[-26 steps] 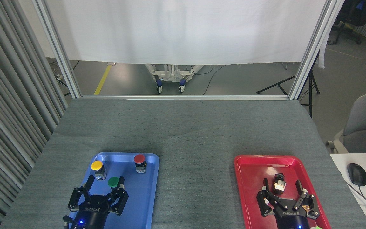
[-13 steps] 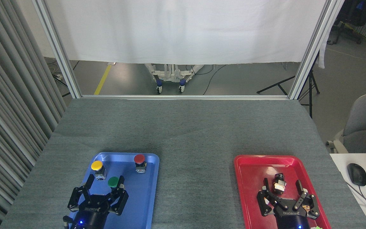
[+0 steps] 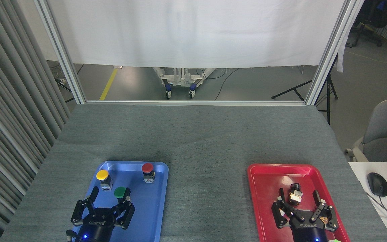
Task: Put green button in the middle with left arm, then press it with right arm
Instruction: 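Open the left hand fingers above the green button on the blue tray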
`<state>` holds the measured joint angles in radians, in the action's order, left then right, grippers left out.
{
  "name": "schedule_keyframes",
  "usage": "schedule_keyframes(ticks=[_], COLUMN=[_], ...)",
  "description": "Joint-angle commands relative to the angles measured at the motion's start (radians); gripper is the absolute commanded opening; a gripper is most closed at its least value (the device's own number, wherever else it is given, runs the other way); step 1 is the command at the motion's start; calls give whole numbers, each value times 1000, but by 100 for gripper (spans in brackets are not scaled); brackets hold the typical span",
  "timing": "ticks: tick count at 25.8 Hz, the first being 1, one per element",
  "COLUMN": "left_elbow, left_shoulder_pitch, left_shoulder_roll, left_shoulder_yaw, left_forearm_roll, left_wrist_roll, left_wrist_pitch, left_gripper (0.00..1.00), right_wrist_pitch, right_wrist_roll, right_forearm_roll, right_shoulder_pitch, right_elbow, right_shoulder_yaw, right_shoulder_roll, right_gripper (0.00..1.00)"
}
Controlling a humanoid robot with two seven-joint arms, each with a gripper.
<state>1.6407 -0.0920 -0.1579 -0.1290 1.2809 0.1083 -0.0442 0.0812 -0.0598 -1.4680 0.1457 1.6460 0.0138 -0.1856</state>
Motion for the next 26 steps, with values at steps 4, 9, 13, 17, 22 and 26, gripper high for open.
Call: schedule_keyframes(ticks=[4, 9, 13, 17, 22, 26], left_elbow=[-35, -53, -62, -59, -71, -73], left_shoulder_pitch=[1, 3, 8, 14, 15, 14], left_shoulder_roll=[-5, -8, -9, -9, -8, -6], left_shoulder_yaw=[0, -1, 0, 0, 0, 0], left_forearm_roll=[2, 3, 5, 5, 6, 8], left_wrist_roll=[-6, -9, -9, -12, -12, -10], left_wrist_pitch=[7, 10, 12, 12, 12, 10], left_gripper=[99, 99, 99, 99, 99, 99], right_wrist_pitch=[0, 0, 0, 0, 0, 0], right_wrist_roll=[0, 0, 0, 0, 0, 0], right_forearm_roll=[0, 0, 0, 2, 0, 0], right_shoulder_pitch=[0, 2, 2, 2, 2, -2], right_elbow=[0, 0, 0, -2, 0, 0], right_shoulder_yaw=[0, 6, 6, 6, 6, 6], right_shoulder_roll=[0, 0, 0, -2, -2, -3], right_gripper=[100, 100, 100, 100, 100, 100])
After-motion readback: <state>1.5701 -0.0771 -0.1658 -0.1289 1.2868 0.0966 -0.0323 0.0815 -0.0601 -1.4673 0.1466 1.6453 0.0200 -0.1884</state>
